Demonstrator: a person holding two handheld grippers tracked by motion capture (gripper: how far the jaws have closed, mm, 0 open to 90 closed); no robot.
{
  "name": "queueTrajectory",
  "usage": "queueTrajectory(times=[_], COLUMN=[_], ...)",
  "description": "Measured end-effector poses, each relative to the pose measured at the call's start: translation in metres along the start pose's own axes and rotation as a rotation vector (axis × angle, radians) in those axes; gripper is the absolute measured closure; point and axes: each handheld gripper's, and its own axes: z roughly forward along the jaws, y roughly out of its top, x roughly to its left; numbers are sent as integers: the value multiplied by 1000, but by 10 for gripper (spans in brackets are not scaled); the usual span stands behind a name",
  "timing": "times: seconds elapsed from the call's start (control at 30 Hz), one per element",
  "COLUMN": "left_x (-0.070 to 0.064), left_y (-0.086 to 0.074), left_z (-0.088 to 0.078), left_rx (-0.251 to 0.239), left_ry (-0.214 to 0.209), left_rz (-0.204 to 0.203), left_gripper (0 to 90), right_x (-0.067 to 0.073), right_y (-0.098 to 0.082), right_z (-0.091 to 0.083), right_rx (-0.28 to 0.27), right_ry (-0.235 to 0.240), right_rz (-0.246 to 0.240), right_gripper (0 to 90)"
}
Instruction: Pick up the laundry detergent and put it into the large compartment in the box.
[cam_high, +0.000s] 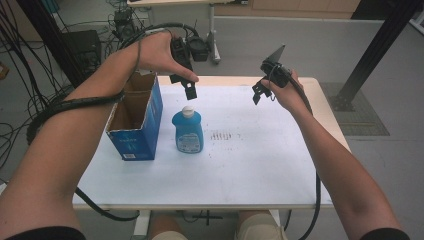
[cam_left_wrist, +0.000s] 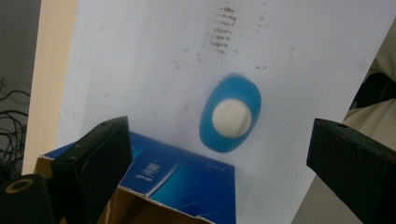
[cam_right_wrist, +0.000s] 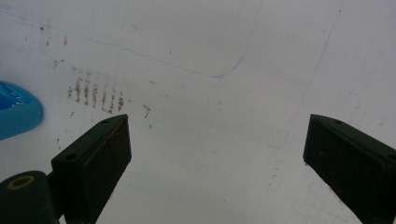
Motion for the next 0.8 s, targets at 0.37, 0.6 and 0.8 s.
queueTrajectory(times=[0.37,0.6,0.8], left_x=[-6,-12,-14], left_y=[1,1,-1], left_z=[12,21,29], left_rx=[16,26,33], left_ry=[-14,-20,-24], left_rz=[25,40,47], left_gripper=[71,71,70], right_x=[0,1,3], right_y=[-2,-4,-6], right_z=[-2,-4,-5], right_rx=[-2,-6,-9], right_ry=[2,1,-2], right_rz=[3,0,-5], right_gripper=[73,73,73])
